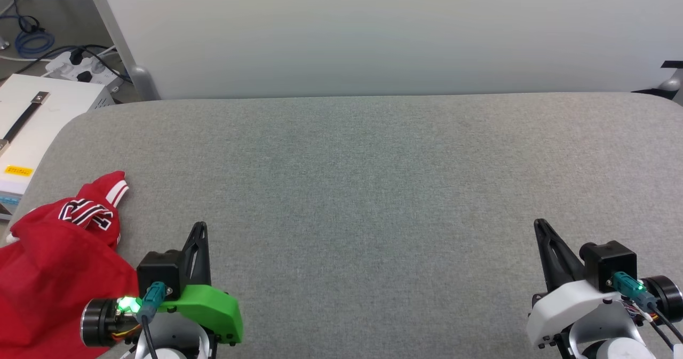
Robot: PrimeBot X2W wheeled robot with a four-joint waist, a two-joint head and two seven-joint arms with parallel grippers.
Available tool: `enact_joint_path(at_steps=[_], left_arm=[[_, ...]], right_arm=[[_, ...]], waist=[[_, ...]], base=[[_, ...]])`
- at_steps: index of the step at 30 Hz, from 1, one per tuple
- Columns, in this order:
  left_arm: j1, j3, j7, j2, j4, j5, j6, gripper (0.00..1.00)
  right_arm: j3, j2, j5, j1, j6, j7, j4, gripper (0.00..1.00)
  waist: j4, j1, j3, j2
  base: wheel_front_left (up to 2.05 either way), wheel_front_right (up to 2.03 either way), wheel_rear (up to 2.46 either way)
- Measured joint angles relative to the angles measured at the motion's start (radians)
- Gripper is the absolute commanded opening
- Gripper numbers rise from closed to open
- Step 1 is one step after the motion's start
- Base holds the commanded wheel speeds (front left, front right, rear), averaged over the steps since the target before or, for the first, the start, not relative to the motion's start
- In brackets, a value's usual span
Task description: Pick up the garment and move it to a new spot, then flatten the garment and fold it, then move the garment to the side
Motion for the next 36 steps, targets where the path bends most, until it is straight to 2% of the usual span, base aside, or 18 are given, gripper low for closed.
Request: enact_joint_path(at_steps=[21, 22, 36], left_arm=[[0.000, 0.000, 0.000, 0.000, 0.000, 0.000, 0.000, 0.00], [0.000, 0.000, 0.000, 0.000, 0.000, 0.000, 0.000, 1.00], [0.001, -0.007, -0.013, 0.000, 0.011, -0.021, -0.001, 1.00]], right_arm=[[0.000, 0.000, 0.000, 0.000, 0.000, 0.000, 0.000, 0.00], [0.000, 0.000, 0.000, 0.000, 0.000, 0.000, 0.000, 1.00], [0.000, 0.000, 0.023, 0.001, 0.000, -0.012, 0.004, 1.00]], waist=[[0.000, 0.0000, 0.000, 0.0000], [0.000, 0.0000, 0.000, 0.0000], [0.000, 0.0000, -0.001, 0.0000]], base=[[0.00, 0.00, 0.00], [0.00, 0.00, 0.00], [0.00, 0.00, 0.00]])
